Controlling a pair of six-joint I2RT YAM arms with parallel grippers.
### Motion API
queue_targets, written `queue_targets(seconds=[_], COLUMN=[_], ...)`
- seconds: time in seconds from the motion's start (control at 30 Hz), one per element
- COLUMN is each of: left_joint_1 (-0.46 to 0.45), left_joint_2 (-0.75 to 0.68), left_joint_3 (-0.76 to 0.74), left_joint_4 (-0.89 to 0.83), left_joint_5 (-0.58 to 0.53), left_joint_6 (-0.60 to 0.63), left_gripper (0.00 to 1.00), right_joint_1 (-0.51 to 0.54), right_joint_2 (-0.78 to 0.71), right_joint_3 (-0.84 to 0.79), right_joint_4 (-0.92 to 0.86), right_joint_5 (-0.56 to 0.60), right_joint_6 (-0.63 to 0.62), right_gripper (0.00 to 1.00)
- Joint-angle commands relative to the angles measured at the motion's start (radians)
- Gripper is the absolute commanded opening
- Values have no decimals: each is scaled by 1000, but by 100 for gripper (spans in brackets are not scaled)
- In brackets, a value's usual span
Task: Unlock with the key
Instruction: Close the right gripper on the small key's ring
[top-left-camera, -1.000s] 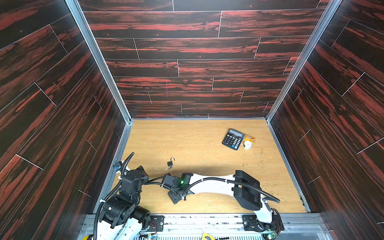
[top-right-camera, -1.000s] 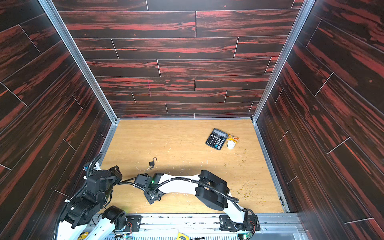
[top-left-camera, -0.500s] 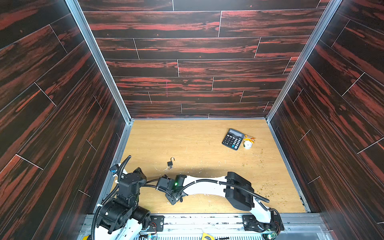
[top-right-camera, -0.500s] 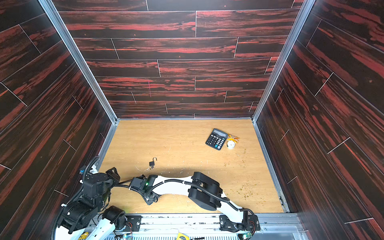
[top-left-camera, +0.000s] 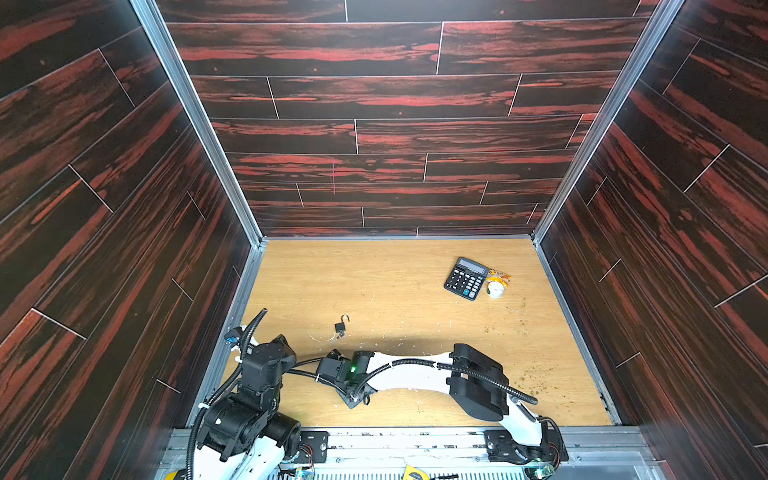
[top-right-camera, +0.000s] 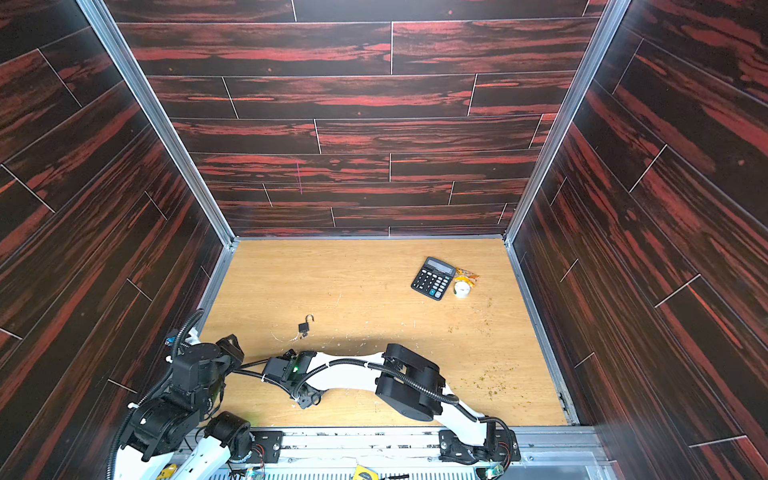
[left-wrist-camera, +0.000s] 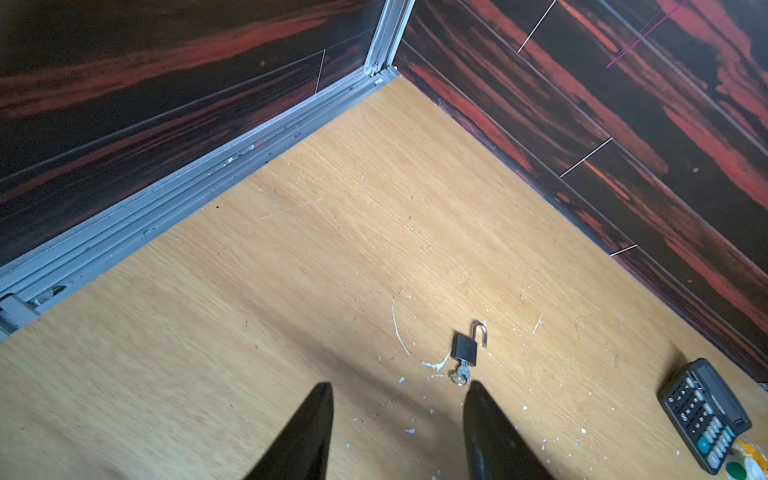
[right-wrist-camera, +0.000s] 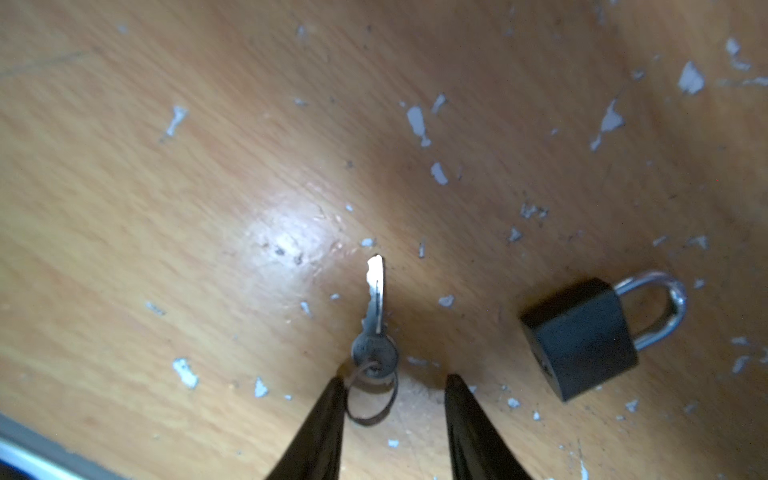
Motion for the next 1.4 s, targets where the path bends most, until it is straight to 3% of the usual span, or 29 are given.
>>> queue_targets(seconds=[0.0, 0.43, 0.83, 1.37], left_joint_1=[2, 1, 1, 1], left_joint_2=[12, 11, 23, 33], left_joint_3=[-14, -20, -29, -26], left_joint_4=[10, 19, 33, 44], left_joint_5=[7, -5, 25, 34], left_joint_6=[-25, -25, -33, -43], left_gripper=[53, 53, 53, 53], right_joint_1=[4, -11, -35, -48], right_joint_2=[-35, -1, -47, -86], right_joint_3=[-33, -37, -111, -147], right_joint_4=[17, 43, 86, 144], right_joint_5=[-38, -34, -49, -96], right_joint_6=[-21, -60, -76, -77], right_gripper=[41, 31, 15, 3])
